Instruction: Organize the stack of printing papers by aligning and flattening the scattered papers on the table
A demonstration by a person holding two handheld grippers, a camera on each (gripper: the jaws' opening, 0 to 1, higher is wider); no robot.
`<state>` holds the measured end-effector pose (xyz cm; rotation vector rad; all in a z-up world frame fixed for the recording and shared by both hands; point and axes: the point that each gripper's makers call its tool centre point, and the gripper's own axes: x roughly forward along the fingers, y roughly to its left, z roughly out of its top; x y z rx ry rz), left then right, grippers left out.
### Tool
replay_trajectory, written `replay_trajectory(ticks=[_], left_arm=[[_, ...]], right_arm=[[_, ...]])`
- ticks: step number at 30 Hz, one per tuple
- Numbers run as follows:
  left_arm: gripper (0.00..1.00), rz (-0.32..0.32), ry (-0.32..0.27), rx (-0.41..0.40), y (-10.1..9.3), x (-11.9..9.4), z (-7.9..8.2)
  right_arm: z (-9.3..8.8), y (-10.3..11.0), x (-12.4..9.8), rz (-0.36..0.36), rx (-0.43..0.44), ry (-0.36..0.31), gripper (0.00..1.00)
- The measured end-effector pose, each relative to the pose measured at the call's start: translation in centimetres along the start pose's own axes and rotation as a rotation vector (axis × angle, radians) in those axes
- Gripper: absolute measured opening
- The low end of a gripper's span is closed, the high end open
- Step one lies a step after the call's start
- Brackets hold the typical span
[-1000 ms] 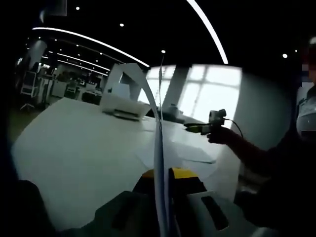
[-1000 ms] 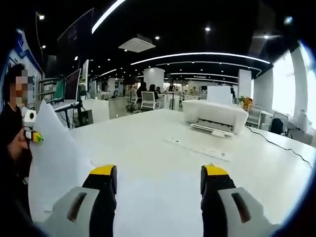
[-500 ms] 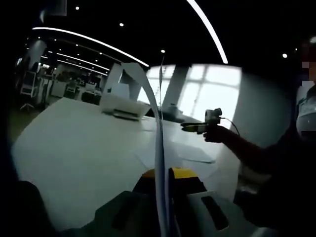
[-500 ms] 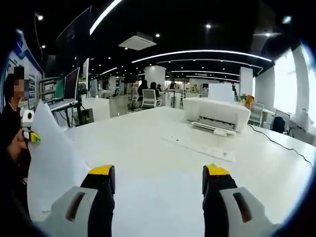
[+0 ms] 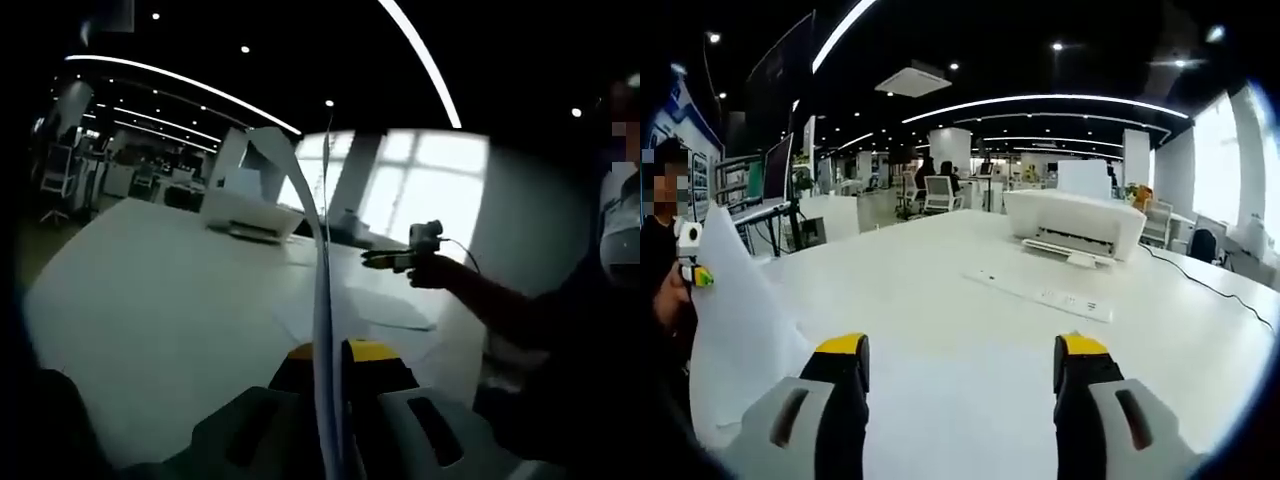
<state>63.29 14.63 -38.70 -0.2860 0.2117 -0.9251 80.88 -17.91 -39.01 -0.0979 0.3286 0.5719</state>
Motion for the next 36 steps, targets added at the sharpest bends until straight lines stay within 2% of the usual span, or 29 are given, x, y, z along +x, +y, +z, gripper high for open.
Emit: replay_trajectory(ticks=[17, 24, 36], left_arm=[[0.06, 0.004, 0.000, -0.006, 0.2, -0.2, -0.2], [0.06, 0.006, -0.001, -0.010, 0.3, -0.3, -0.3], [0.06, 0.010, -0.001, -0.012, 0.3, -0.4, -0.3]], right_arm=[[-0.9, -1.3, 1.5, -0.019, -0.032, 0.022, 0.75], [-2.0, -1.7, 2.3, -0.033, -0.045, 0.050, 0.77], [-3.3, -1.8, 3.9, -0.002, -0.047, 0.060, 0.78]])
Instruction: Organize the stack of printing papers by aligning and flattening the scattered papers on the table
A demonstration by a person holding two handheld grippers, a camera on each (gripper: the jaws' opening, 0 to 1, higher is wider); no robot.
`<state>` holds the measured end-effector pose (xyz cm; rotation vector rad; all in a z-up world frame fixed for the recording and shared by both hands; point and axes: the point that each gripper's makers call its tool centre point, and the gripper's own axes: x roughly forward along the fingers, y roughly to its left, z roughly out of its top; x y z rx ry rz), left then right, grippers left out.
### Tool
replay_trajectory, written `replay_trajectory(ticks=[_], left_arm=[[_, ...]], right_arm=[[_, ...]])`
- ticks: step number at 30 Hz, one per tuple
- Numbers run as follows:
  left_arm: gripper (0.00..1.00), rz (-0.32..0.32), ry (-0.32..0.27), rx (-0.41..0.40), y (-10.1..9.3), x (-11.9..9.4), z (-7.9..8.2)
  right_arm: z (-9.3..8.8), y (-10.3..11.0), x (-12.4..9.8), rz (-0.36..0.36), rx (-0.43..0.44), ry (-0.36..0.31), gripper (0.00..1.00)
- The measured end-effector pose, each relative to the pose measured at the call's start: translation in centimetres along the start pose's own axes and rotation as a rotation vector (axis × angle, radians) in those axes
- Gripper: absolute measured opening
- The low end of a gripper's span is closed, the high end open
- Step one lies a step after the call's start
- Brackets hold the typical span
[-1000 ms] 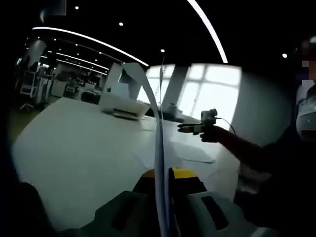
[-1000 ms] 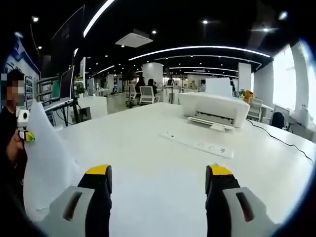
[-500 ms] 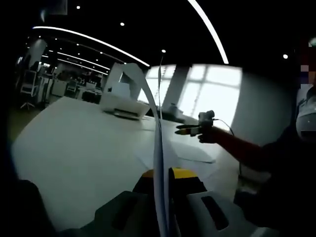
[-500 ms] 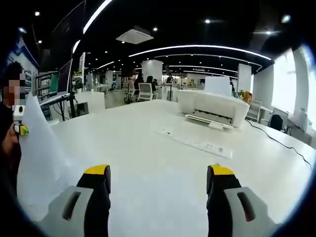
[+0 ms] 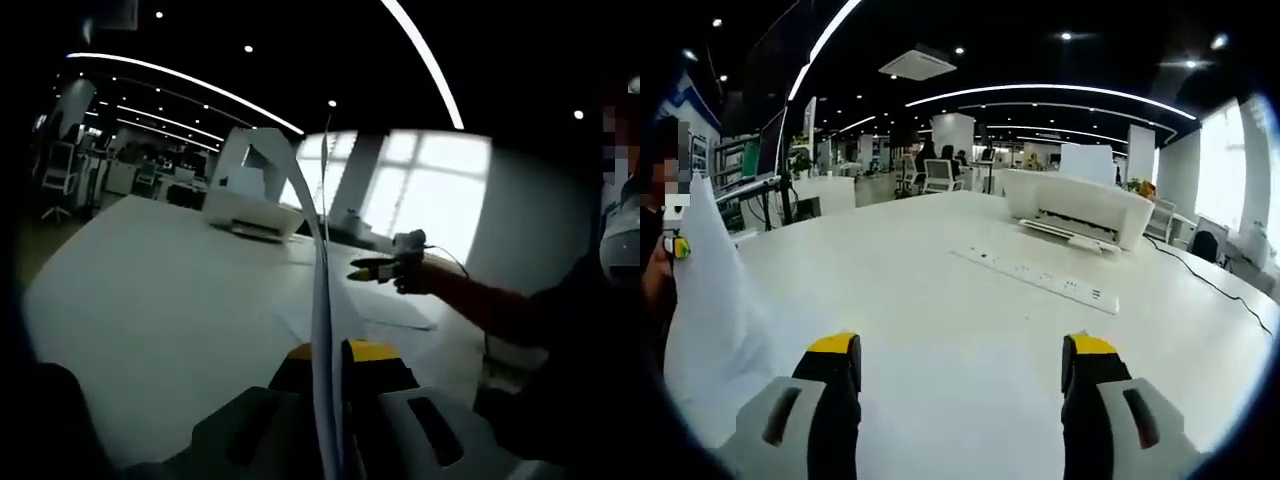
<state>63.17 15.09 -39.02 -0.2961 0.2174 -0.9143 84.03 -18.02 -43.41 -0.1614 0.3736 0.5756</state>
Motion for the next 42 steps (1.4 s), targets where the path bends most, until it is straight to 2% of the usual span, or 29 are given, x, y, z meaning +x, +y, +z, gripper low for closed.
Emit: replay_trajectory(ticks=[20, 26, 42], left_arm=[[0.06, 0.001, -0.001, -0.004, 0.0, -0.1, 0.0], [0.06, 0.002, -0.001, -0.005, 0.1, -0.1, 0.0], [0.06, 0.004, 0.001, -0.006, 0.2, -0.1, 0.0]], right_arm=[[-0.9, -0.3, 1.3, 0.006, 0.036, -0.001, 0.76], [-1.4, -1.2, 1.8, 0.005, 0.050, 0.006, 0.76], [-2.5, -1.9, 2.4, -0.010, 0.069, 0.022, 0.76]])
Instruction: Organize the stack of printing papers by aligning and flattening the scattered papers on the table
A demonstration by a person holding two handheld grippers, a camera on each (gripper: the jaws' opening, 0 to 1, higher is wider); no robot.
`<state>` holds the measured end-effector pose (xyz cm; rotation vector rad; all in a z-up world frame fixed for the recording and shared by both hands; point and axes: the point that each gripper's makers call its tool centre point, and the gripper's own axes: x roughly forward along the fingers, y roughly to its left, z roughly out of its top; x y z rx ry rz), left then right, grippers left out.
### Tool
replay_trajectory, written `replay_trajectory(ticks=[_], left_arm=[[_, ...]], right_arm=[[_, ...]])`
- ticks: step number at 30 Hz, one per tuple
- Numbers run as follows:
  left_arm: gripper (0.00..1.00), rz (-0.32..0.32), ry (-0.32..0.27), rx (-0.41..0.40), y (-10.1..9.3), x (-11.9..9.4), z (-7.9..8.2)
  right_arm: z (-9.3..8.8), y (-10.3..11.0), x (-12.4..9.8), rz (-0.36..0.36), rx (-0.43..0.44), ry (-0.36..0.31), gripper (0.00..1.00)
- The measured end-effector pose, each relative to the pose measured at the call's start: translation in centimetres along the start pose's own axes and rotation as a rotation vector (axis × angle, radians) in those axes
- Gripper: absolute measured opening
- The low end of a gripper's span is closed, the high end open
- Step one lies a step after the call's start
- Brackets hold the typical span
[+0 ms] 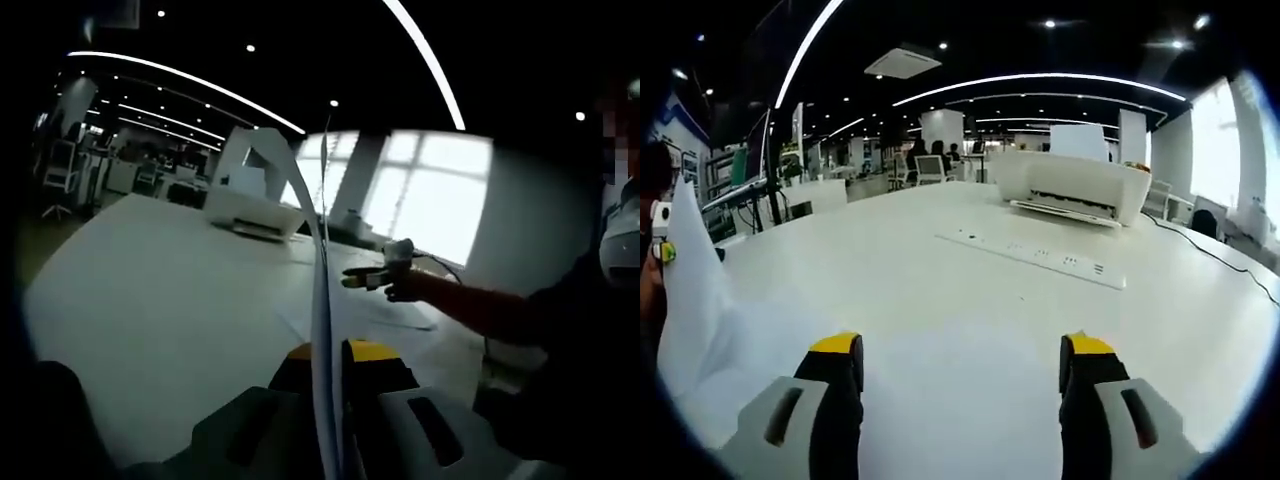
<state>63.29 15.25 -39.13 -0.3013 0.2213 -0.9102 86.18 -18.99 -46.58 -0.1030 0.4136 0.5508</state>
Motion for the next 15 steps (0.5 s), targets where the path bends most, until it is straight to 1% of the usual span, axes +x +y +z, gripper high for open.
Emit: replay_trajectory(ticks=[10, 12, 14, 15], left_arm=[[0.06, 0.000, 0.001, 0.000, 0.0, 0.0, 0.0], [0.06, 0.001, 0.002, -0.001, 0.0, 0.0, -0.1], [0.06, 0.001, 0.002, -0.001, 0.0, 0.0, -0.1], [0.06, 0.002, 0.002, -0.002, 0.0, 0.0, -0.1]], right_arm=[[-0.7, 0.3, 0.1, 0.008, 0.007, 0.021, 0.74], [-0.6, 0.6, 0.2, 0.011, 0.008, 0.023, 0.74], [-0.9, 2.1, -0.3, 0.015, 0.004, 0.023, 0.74], [-0.9, 2.2, -0.3, 0.015, 0.002, 0.024, 0.74]])
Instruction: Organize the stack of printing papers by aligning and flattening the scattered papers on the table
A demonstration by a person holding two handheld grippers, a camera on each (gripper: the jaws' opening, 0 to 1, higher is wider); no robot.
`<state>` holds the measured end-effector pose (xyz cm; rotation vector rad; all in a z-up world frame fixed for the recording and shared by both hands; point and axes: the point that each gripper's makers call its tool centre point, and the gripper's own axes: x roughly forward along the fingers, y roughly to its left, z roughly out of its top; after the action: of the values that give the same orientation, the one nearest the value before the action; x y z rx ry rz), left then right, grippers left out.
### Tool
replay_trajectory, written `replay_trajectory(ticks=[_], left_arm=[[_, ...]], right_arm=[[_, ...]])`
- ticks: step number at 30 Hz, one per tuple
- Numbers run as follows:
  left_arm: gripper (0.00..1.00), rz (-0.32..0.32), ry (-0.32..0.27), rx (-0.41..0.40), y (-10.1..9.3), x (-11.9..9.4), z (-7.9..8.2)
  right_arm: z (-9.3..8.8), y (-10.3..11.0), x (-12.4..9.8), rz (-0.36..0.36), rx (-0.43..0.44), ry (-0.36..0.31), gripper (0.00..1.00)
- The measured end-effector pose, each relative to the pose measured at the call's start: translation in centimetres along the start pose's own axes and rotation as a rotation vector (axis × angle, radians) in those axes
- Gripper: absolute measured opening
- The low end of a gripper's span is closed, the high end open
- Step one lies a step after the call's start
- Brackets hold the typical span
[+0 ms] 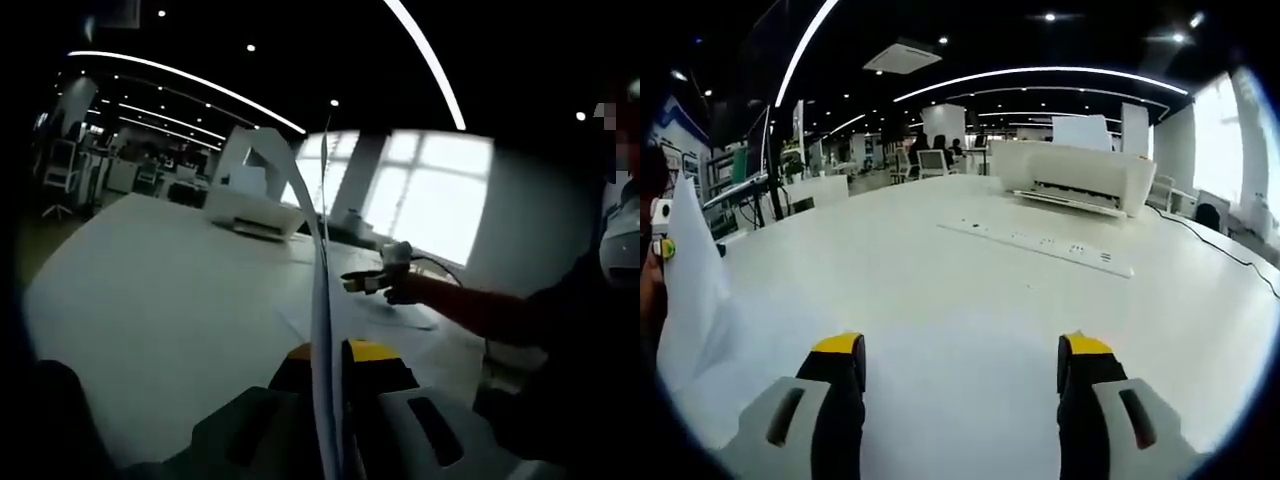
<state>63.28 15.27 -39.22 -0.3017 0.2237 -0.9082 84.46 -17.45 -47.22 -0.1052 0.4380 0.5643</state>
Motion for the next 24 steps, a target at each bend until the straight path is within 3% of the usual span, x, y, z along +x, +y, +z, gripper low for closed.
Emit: replay_trajectory(ticks=[24], left_arm=[[0.06, 0.001, 0.002, -0.002, 0.0, 0.0, -0.1]], right_arm=[[-0.6, -2.7, 1.3, -0.002, 0.003, 0.024, 0.70]])
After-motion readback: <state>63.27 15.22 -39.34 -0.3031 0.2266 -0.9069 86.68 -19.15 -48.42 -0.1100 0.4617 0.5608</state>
